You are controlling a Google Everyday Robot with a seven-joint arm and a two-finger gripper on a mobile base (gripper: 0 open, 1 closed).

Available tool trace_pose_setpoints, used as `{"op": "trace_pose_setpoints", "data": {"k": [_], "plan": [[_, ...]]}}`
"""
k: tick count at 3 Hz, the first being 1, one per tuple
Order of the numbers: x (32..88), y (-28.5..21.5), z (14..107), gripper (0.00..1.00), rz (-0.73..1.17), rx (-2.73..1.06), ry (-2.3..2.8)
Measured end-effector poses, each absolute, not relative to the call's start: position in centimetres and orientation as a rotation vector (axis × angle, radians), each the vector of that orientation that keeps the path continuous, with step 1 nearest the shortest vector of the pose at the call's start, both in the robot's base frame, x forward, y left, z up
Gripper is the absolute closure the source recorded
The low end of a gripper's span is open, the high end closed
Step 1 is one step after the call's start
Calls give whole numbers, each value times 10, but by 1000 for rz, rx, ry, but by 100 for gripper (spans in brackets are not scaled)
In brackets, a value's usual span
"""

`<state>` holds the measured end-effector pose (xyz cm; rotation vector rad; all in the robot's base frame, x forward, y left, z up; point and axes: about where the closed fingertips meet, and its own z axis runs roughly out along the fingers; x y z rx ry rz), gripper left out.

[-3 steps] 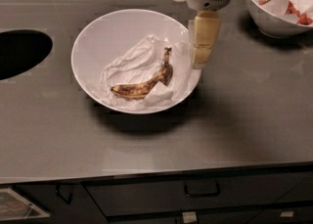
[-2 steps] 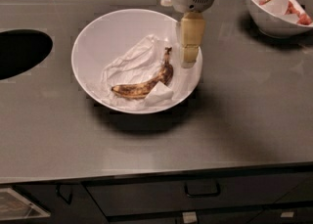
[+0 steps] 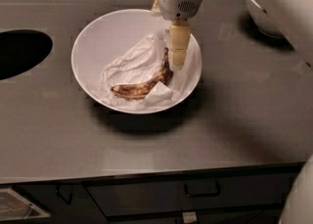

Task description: Pick banana from white bowl

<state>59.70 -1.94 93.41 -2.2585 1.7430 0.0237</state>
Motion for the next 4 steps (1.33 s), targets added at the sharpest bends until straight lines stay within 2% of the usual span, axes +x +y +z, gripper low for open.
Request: {"op": "trace_pose_setpoints", "data": {"k": [1, 4], "plan": [[593, -15, 925, 18, 49, -2271, 1718], [569, 7, 904, 24, 116, -2363, 1633]]}}
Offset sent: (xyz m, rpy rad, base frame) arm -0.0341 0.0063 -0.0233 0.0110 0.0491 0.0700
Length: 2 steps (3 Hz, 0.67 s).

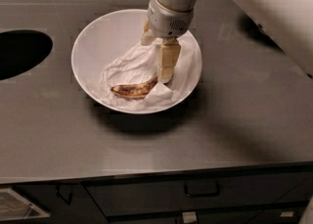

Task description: Pick banana from white bowl

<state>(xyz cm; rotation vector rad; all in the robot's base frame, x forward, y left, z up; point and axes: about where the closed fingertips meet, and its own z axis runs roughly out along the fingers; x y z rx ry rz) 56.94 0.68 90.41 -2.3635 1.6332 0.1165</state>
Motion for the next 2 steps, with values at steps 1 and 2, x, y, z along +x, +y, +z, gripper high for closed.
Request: {"op": "trace_pose_setpoints", "data": {"k": [1, 2], "plan": [[568, 13, 899, 33, 134, -2381, 1616], [567, 15, 895, 39, 145, -2386, 1611]]}}
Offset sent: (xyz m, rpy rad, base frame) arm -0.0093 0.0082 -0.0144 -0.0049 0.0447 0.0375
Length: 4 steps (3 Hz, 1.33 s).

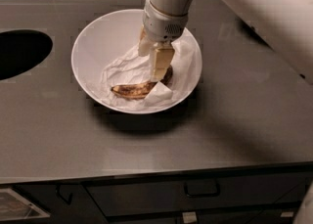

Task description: Pick banana from white bowl

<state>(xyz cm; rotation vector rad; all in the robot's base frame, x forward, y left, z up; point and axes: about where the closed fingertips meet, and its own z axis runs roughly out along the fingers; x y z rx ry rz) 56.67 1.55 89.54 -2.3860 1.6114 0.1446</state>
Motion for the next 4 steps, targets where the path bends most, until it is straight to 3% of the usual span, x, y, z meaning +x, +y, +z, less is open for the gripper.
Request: {"op": "trace_pose_setpoints", "data": {"k": [4], "plan": [[549, 16, 885, 47, 207, -2359, 1615]]}}
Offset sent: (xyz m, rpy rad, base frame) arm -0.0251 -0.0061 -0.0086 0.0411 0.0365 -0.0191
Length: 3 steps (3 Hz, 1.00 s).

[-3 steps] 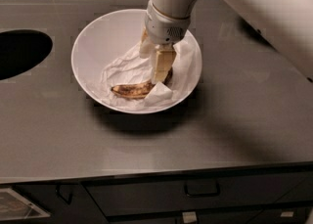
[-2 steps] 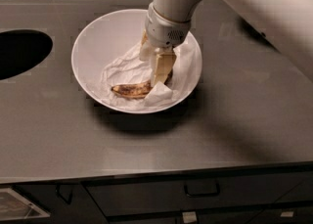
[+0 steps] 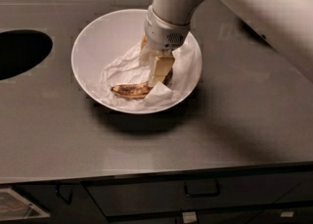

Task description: Pick banana from white bowl

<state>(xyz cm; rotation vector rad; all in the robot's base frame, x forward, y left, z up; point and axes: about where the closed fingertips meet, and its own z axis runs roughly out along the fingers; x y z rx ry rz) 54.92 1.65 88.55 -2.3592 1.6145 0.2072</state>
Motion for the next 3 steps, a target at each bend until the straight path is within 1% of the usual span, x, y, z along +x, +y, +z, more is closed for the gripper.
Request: {"op": "trace_pose_setpoints", "data": {"k": [3], "plan": [[543, 23, 868, 46, 277, -2354, 1620]]}}
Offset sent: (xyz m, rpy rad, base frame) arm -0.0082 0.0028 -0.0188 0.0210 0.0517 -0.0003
